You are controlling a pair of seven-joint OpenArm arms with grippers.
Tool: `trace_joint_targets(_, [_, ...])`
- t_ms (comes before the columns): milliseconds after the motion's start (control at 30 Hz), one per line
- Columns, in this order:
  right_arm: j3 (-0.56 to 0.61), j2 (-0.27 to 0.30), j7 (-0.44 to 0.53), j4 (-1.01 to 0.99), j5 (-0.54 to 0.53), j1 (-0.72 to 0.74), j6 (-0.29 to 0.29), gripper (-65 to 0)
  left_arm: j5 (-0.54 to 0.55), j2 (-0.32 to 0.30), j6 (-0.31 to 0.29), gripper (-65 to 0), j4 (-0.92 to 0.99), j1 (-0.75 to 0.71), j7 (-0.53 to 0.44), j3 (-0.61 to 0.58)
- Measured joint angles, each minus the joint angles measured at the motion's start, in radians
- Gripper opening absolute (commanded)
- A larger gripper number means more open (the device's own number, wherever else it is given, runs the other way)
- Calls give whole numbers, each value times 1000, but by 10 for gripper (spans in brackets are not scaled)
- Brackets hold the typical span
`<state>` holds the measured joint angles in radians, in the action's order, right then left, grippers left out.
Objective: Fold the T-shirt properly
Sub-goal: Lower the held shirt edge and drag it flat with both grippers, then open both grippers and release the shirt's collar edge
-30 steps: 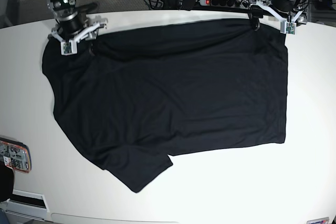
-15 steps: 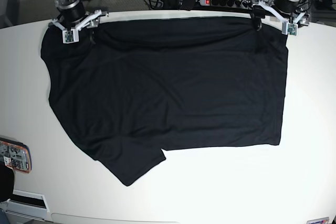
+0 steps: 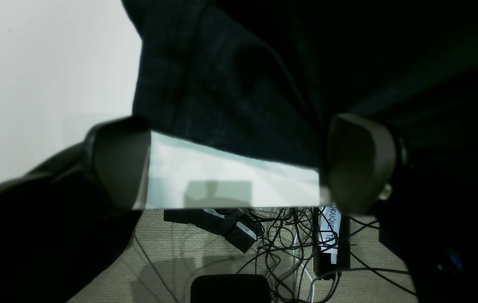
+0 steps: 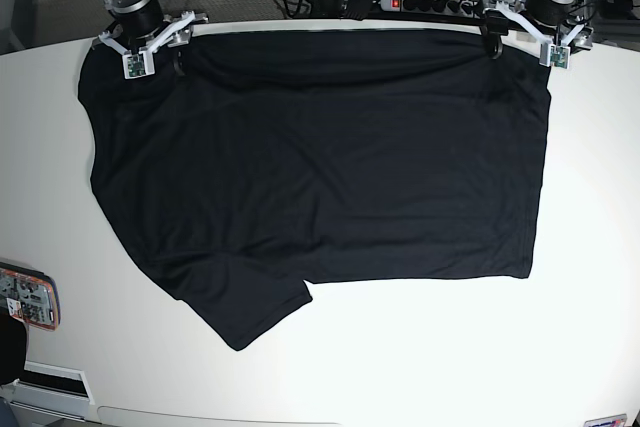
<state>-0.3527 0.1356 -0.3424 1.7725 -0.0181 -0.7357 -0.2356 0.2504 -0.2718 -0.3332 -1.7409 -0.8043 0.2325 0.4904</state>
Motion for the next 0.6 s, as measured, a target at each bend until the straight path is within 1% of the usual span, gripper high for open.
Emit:
trace_joint_targets(167, [0,0,0,-4,0,0,0,-312,-4,2,-5,-2,-2,4,3,11])
trace_joint_targets(233, [3,-1,-6,0,0,5,-2,-312,-21,8,4,-2,-49,3,27,35])
trace_joint_targets(300, [4,-3,-26,11,4,40,-6,-312,-20,7,19,-3,-111,0,23,49])
trace_joint_targets(367, [5,-2,-20,39,8,85,0,-312,-18,3,14,-3,-156,2,15,48])
trace_joint_targets(400, [5,0,-3,56,4,103,0,-312,-14,4,2,-3,-173,3,18,47])
trace_joint_targets(467, [5,0,16,89,0,115,0,-312,-17,15,5,-3,-208,-1,23,47])
trace_joint_targets(533, [5,-2,-12,92,3,98,-3,-313,-23,38,9,-3,-242,-3,28,47])
trace_joint_targets(600, [5,-2,-22,92,4,87,-2,-313,-25,48,12,-3,-273,-2,29,47])
